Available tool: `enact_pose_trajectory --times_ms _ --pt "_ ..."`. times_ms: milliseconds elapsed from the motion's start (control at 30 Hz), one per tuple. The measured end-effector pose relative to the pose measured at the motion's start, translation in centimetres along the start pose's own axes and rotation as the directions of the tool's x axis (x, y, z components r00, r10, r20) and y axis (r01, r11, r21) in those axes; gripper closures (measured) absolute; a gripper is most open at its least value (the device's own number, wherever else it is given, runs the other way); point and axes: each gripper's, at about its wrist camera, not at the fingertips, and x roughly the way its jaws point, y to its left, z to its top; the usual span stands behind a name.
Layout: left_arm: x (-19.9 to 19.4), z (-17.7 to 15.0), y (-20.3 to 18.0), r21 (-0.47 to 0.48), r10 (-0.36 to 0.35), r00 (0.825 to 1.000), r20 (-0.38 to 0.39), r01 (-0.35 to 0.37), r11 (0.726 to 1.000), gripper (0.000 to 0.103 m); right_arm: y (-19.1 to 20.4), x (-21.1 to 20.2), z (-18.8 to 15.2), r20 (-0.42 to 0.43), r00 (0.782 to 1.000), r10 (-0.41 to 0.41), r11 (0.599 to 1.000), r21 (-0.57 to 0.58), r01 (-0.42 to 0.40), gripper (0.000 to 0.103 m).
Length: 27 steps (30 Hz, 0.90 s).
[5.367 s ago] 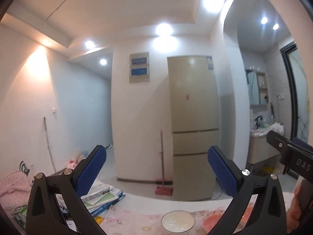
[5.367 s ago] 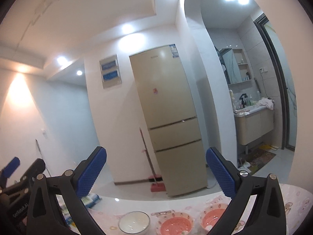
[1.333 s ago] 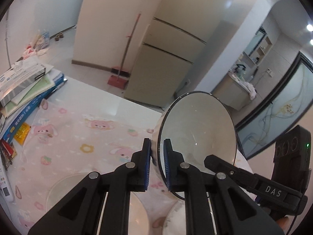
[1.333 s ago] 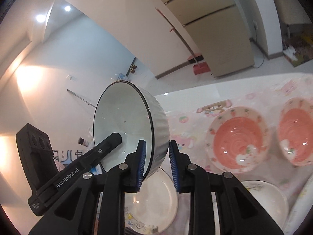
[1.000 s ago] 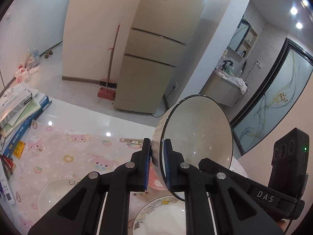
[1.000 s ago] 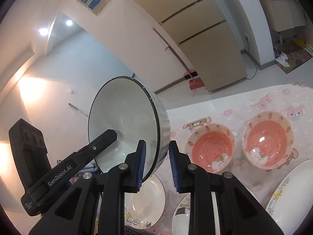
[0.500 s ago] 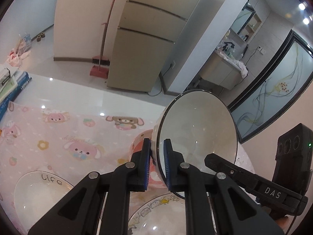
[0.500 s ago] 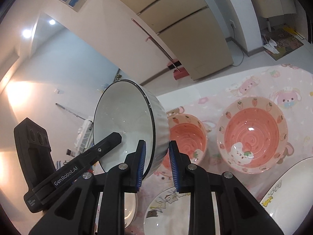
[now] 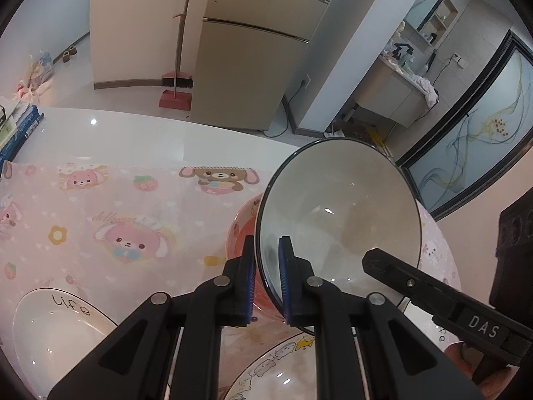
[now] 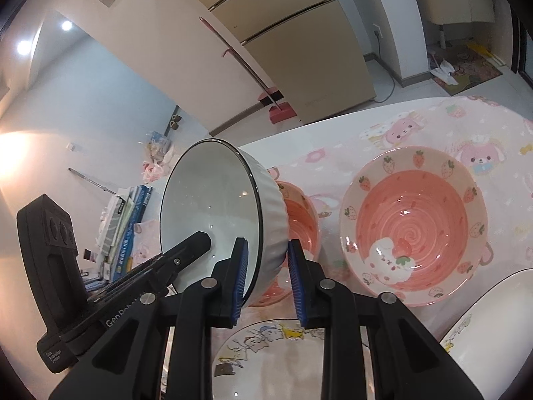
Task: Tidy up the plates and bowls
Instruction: 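Lift and carry the white bowl with both tools over a pink bowl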
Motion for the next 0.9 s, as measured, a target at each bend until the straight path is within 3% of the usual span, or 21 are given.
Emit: enact_pose_trajectory --times_ms 133,500,900 --pt "1.2 -0.3 -0.8 0.040 0.038 0.999 -0.007 -0.038 0.998 0.092 0.0 0.2 0.0 -0.001 0.999 -0.051 0.998 -0.037 0.051 0.076" --pt "2.0 -0.3 -0.5 0.077 0.094 0.996 -0.015 -0.092 0.993 0.092 -0.2 2.0 -0.3 -0.048 0.997 -0.056 0.997 -0.056 0.053 0.076" --pt "2.1 -0.9 -1.4 0.161 0.167 0.986 0.015 -0.167 0.973 0.092 1.7 2.5 -0.9 -0.031 0.983 -0.179 0.969 -0.181 0.171 0.076"
